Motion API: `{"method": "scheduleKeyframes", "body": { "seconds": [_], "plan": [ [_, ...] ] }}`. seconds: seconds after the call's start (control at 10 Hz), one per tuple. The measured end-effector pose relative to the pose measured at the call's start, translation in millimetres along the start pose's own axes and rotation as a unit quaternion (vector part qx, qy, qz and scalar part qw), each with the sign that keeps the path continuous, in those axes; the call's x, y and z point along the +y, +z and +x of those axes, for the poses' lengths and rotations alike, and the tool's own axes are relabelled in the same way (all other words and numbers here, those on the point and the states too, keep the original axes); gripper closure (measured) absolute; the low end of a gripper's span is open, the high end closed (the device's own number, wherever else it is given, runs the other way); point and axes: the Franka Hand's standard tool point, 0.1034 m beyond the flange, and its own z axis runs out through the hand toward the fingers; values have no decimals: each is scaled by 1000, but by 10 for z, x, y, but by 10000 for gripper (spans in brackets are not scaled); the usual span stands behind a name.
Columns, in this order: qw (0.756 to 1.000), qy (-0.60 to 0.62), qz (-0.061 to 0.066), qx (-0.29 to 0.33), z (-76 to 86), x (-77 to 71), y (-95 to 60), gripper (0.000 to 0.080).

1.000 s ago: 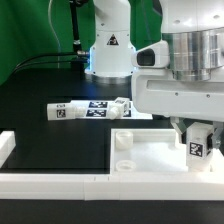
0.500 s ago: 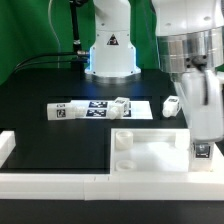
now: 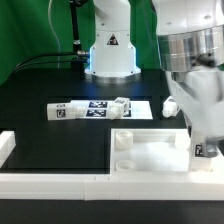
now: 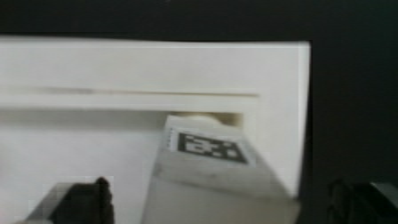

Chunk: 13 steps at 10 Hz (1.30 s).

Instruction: Assemble one leg

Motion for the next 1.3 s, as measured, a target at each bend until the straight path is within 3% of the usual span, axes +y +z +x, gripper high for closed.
{"method": "scheduleKeyframes", "body": {
  "seconds": [0.1,0.4,0.5,0.7,0.8,0.9,1.1,1.2,1.3],
  "plan": [
    [995,-104,0,-8,-41,19,28,160],
    [983,-183,-5,0,14,29,29,151],
    [964,-264,-13,8,22,33,25,151],
    [888,-458,-38,11,-23,25,5,151],
    [873,-486,-38,8,-51,21,9,151],
    [889,-456,-38,10,-37,27,18,151],
    [890,-455,-39,11,-28,29,18,409],
    [913,-405,-39,12,-22,40,24,409],
    [929,-368,-39,14,-12,44,24,511]
  ]
}}
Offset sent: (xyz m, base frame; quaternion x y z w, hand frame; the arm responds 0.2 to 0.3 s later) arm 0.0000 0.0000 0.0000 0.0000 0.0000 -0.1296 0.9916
